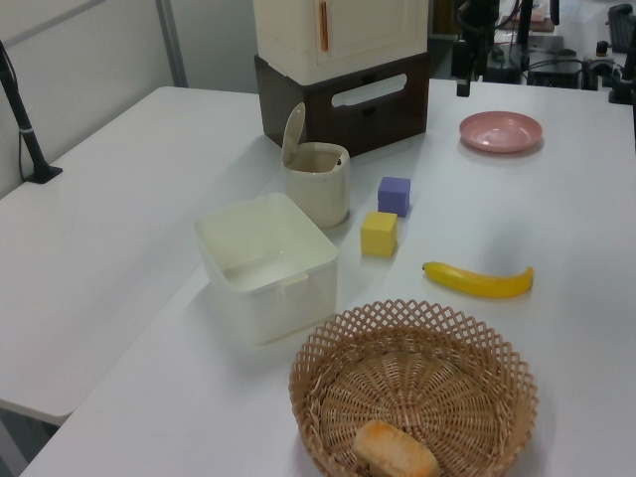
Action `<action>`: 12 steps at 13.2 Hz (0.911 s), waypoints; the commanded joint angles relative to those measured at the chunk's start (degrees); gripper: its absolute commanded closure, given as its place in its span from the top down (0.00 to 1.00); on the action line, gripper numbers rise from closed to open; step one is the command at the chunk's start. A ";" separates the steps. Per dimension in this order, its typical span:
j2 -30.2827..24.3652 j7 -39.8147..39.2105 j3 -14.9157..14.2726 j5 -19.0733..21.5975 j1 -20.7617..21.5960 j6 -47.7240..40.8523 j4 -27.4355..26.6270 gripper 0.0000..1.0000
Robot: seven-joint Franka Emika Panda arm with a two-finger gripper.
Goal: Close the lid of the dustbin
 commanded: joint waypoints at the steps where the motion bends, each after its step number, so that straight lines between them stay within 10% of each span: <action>1: -0.49 -0.50 0.09 0.82 0.26 0.07 -0.72 1.00; 9: 0.12 -3.58 0.35 0.91 0.35 0.42 -0.81 1.00; 12: 0.04 -3.67 0.35 0.91 0.35 0.42 -0.81 0.64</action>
